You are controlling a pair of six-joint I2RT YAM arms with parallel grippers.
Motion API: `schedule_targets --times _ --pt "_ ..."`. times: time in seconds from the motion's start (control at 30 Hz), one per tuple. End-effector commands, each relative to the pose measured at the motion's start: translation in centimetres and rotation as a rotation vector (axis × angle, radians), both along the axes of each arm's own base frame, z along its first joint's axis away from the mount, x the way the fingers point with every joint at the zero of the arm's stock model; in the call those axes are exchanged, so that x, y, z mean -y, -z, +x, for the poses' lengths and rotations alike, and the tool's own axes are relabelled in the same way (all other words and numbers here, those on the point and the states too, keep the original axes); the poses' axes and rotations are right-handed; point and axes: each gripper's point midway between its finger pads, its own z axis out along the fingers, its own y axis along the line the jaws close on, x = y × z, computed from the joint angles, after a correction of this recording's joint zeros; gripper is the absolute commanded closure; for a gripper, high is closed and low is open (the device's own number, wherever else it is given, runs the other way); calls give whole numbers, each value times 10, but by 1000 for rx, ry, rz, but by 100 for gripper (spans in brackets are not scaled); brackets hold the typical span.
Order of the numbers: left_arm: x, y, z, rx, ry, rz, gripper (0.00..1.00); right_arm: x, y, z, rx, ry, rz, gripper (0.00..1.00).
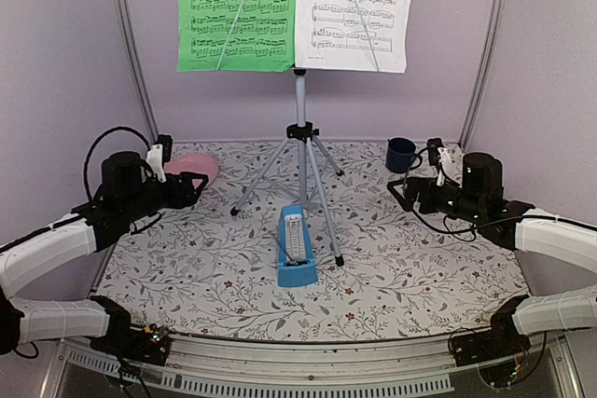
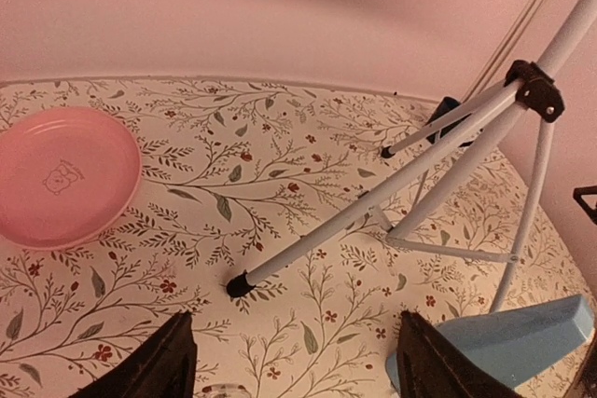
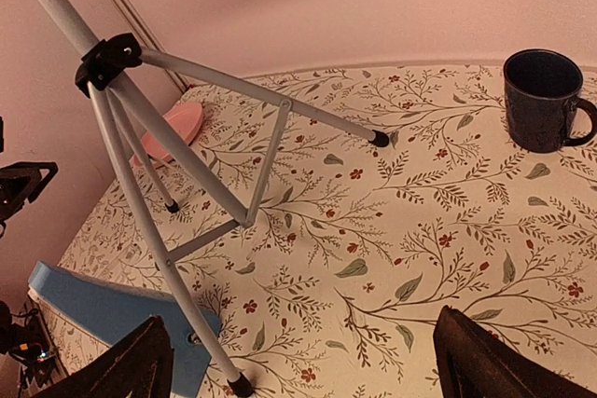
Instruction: Set up the instrument practice props
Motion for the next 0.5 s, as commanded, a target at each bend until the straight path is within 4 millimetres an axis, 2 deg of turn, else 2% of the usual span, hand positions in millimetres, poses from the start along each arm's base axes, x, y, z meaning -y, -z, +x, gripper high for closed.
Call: schedule_targets --times 0.0,0.13,0.2,0.47 --pt "15 9 4 -66 89 -60 24 -3 -13 12 26 -40 107 1" --pt "20 17 10 -85 107 -98 14 0 10 19 -33 -62 171 1" --pt "21 26 13 -104 110 -111 2 0 21 19 -45 -66 191 1" --pt "18 68 17 -218 84 -130 1 2 61 20 -136 -27 223 1"
